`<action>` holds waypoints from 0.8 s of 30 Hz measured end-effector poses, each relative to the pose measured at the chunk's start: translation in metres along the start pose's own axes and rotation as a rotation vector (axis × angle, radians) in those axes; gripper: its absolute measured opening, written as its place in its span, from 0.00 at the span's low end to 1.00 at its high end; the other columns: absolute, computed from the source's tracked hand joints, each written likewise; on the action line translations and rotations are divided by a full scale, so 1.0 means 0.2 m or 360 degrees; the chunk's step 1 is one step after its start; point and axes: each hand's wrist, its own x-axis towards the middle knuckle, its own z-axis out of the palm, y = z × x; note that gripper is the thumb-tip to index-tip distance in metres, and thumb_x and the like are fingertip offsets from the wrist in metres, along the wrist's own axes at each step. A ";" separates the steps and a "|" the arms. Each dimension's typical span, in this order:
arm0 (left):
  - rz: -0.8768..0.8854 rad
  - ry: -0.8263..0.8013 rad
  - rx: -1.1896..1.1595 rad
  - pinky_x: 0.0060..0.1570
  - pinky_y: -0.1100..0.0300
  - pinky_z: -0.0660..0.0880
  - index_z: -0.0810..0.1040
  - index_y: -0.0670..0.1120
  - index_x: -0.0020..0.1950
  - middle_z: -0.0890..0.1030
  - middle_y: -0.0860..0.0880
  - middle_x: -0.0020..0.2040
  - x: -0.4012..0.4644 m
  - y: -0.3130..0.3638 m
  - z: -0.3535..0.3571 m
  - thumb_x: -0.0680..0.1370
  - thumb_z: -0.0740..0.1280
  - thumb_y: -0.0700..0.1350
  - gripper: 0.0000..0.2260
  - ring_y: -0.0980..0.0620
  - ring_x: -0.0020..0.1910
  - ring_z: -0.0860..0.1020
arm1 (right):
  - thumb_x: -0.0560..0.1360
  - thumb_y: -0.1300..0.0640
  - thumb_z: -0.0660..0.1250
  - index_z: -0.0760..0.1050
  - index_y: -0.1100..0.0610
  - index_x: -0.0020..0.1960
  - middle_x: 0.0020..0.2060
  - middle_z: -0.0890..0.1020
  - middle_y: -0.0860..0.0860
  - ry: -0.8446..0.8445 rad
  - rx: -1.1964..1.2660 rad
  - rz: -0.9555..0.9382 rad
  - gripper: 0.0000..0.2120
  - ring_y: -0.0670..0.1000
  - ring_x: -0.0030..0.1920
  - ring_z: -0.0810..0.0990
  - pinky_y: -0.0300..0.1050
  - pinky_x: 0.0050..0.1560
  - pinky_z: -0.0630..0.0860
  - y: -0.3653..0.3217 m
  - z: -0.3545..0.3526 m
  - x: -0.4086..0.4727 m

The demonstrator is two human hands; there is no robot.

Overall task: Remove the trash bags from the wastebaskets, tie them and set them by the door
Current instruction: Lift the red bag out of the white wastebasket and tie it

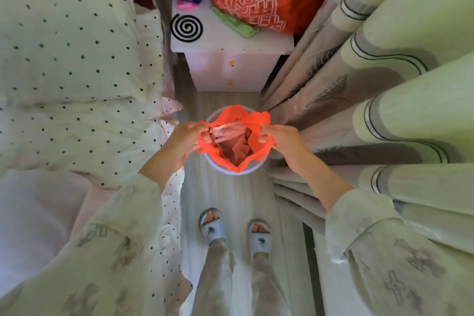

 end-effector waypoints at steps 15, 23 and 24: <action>0.0065 -0.0035 -0.0083 0.43 0.64 0.75 0.75 0.45 0.39 0.77 0.46 0.36 -0.52 0.15 0.04 0.76 0.62 0.40 0.06 0.52 0.36 0.78 | 0.78 0.61 0.59 0.73 0.58 0.33 0.33 0.76 0.52 -0.0014 -0.0319 -0.0028 0.15 0.47 0.35 0.75 0.45 0.54 0.71 -0.20 -0.06 -0.55; 0.0299 -0.0116 -0.0201 0.44 0.67 0.76 0.77 0.46 0.42 0.81 0.52 0.31 -0.97 0.08 0.06 0.76 0.63 0.41 0.05 0.59 0.34 0.80 | 0.78 0.61 0.60 0.75 0.58 0.34 0.34 0.78 0.53 0.0022 -0.0255 -0.0223 0.14 0.49 0.38 0.76 0.48 0.55 0.76 -0.12 -0.13 -0.94; 0.0314 -0.0130 -0.0221 0.47 0.66 0.75 0.77 0.46 0.44 0.81 0.50 0.34 -1.02 0.08 0.07 0.76 0.63 0.42 0.04 0.57 0.36 0.80 | 0.77 0.61 0.60 0.75 0.58 0.34 0.33 0.78 0.53 0.0016 -0.0255 -0.0242 0.14 0.51 0.39 0.77 0.50 0.58 0.75 -0.11 -0.15 -0.99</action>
